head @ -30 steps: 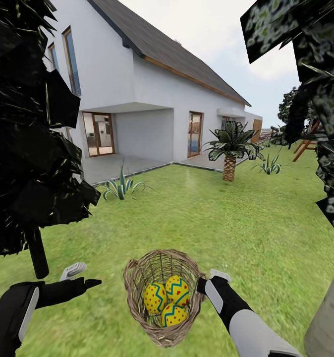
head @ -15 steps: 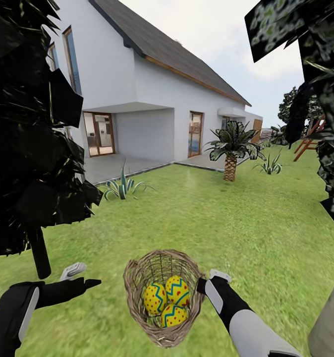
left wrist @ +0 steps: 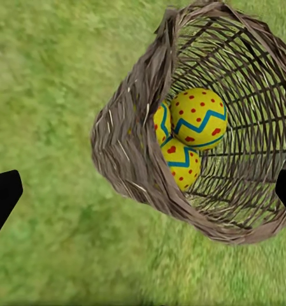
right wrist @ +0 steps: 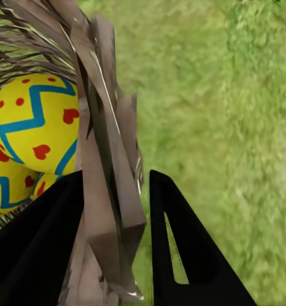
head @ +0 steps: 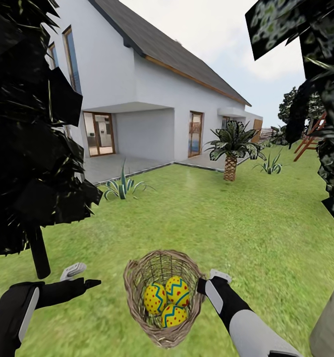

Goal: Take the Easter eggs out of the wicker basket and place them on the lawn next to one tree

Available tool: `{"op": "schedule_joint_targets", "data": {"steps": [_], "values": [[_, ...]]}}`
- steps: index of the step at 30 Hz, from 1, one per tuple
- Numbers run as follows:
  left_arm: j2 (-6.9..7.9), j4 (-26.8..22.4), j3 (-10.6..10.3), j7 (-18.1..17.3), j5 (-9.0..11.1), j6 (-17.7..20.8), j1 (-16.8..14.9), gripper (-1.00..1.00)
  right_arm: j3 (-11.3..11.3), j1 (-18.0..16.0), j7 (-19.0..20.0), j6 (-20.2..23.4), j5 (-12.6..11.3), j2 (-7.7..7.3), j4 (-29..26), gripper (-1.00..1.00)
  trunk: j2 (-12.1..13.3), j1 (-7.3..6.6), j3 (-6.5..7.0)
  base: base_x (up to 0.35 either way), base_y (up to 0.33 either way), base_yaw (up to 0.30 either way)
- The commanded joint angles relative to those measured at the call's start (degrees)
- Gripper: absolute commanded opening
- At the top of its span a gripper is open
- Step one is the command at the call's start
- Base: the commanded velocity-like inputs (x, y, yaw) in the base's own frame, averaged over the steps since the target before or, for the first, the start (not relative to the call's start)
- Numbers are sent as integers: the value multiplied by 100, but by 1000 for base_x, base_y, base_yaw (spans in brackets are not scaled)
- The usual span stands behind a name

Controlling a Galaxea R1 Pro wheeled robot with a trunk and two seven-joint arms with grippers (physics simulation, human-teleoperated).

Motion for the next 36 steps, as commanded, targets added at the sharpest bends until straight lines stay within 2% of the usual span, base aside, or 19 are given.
{"op": "schedule_joint_targets", "data": {"steps": [1,36], "values": [[-1,-4,9,-34,-19,39,-6,100,-11,-6,-32,3,-97,4,-14,-100,-52,25,-29,0,0,0],[-1,-3,1,-25,-20,30,-6,100,-11,-6,-32,3,-98,4,-14,-100,-1456,794,-657,0,0,0]]}}
